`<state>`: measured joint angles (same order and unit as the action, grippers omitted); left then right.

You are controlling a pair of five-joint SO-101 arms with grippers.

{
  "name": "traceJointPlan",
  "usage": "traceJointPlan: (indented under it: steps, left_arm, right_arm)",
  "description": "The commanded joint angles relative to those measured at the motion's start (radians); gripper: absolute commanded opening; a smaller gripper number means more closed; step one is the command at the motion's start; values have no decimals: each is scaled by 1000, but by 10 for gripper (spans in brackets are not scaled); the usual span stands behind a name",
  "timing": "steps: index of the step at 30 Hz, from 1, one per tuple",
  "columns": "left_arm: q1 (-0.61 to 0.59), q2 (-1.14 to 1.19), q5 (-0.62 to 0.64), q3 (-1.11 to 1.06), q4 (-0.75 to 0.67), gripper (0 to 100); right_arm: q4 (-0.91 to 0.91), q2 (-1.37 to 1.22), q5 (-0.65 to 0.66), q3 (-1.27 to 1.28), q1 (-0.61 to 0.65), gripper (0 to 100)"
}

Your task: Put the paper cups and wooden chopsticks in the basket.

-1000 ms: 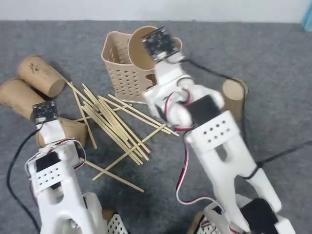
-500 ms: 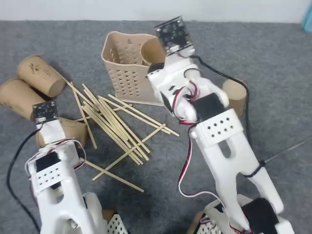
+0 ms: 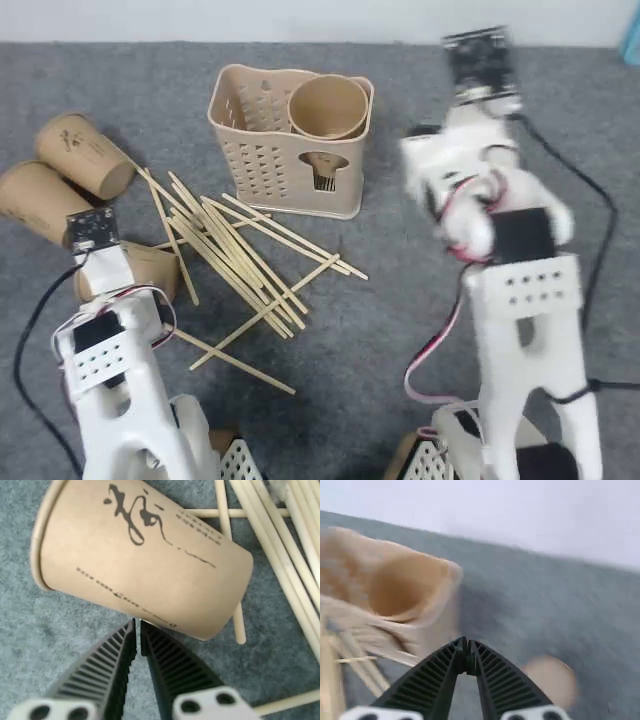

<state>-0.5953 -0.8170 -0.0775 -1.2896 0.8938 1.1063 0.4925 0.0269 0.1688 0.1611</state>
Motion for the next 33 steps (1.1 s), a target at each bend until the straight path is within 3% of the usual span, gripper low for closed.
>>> traceJointPlan:
  steps: [1, 19, 25, 33]
  left_arm:
    - [5, -2, -2, 27, -21, 13]
    - [3, -2, -2, 27, -21, 13]
    - [3, -2, -2, 27, -21, 13]
    - [5, -2, -2, 27, -21, 13]
  right_arm:
    - [16, -70, -8, -64, -122, 9]
    - [-104, -507, 0, -64, -403, 9]
    - [-65, -532, 107, -64, -538, 8]
    - [59, -530, 127, -215, -765, 9]
